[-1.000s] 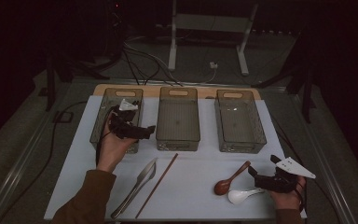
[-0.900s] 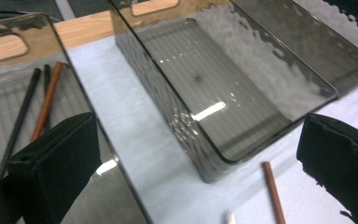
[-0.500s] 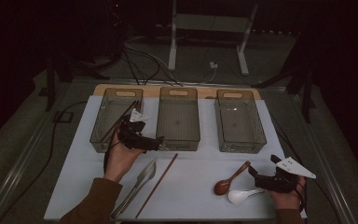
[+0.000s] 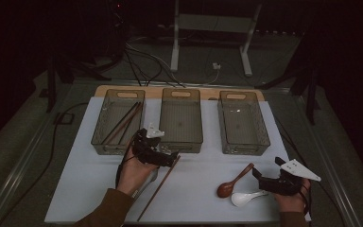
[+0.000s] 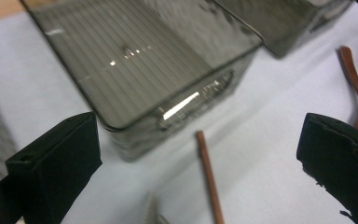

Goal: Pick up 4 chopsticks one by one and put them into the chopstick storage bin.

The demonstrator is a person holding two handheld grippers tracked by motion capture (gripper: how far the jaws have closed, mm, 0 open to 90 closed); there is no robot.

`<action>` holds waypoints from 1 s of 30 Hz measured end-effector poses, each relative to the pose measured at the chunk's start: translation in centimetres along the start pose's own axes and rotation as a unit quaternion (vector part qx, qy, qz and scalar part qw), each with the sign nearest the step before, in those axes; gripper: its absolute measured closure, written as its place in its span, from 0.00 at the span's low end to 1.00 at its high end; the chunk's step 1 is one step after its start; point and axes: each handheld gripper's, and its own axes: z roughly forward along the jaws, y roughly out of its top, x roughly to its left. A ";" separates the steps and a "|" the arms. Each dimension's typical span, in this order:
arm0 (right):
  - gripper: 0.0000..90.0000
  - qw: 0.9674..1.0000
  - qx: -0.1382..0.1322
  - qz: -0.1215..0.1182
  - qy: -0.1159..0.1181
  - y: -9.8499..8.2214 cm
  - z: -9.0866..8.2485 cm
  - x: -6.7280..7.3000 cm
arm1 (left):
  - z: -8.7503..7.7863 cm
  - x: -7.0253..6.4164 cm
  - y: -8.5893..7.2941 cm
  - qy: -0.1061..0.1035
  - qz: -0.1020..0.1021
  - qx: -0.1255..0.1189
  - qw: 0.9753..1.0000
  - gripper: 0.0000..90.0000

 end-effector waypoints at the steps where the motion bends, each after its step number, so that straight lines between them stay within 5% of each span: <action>1: 0.00 1.000 -0.002 -0.001 0.000 0.0 0.0 0.0 | 0.1 -0.2 -0.1 -0.002 0.002 0.003 1.000 0.01; 30: 0.00 1.000 -0.005 0.001 -0.002 0.1 -0.2 -0.1 | 2.1 -3.8 -3.6 -0.039 0.013 0.046 0.998 0.02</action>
